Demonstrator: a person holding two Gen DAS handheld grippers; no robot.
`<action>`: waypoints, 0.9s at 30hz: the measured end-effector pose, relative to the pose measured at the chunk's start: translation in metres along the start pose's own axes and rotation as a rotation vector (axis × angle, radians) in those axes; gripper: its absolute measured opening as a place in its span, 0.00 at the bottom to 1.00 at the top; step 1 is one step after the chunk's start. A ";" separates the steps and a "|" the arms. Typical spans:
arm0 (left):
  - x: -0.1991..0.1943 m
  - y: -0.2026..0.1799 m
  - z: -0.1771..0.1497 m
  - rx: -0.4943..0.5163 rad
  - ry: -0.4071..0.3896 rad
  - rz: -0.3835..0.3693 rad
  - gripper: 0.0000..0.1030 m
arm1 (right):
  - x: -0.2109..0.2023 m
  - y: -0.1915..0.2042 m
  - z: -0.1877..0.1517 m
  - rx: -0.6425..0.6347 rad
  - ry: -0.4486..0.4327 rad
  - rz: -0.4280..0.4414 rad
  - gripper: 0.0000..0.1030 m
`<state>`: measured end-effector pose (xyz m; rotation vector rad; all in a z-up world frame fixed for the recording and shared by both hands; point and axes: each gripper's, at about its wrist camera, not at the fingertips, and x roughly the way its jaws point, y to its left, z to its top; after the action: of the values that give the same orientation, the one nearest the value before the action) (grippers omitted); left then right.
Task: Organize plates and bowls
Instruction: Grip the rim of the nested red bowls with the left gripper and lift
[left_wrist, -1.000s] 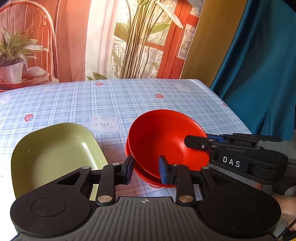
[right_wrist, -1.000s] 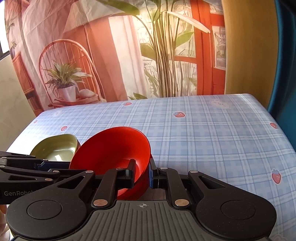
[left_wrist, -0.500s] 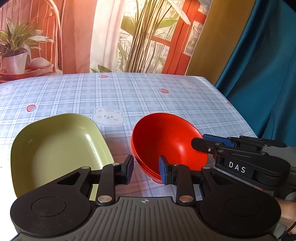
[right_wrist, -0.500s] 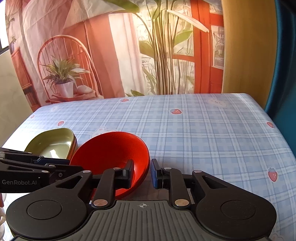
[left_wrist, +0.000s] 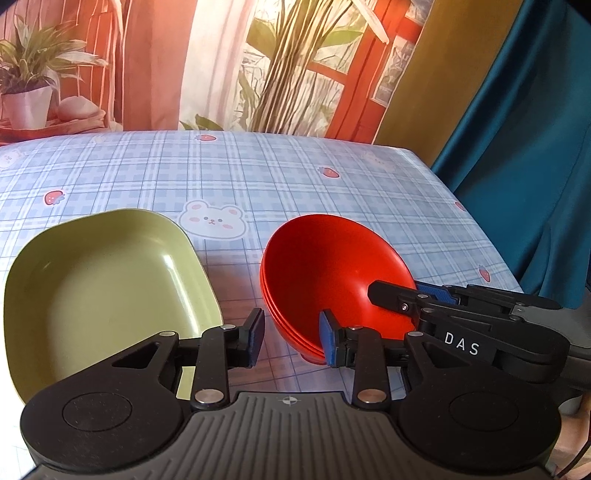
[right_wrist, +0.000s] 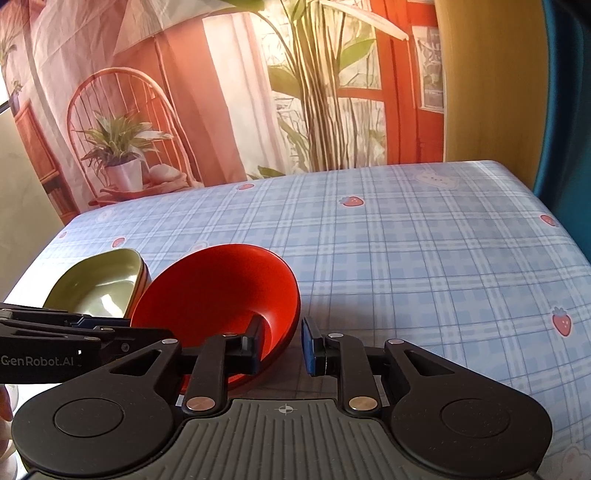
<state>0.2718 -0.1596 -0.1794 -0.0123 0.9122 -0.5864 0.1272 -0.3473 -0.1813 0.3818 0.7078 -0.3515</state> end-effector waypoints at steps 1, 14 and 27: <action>0.001 0.000 0.000 -0.002 0.002 -0.001 0.33 | 0.001 0.000 0.000 0.003 0.002 0.003 0.20; 0.006 0.001 0.000 -0.022 0.011 -0.022 0.32 | 0.008 -0.001 -0.003 0.045 0.005 0.028 0.21; 0.003 0.001 -0.002 -0.081 -0.002 -0.032 0.32 | 0.004 -0.005 -0.007 0.105 -0.008 0.032 0.18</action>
<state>0.2730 -0.1597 -0.1833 -0.1009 0.9347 -0.5785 0.1237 -0.3495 -0.1906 0.4901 0.6761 -0.3606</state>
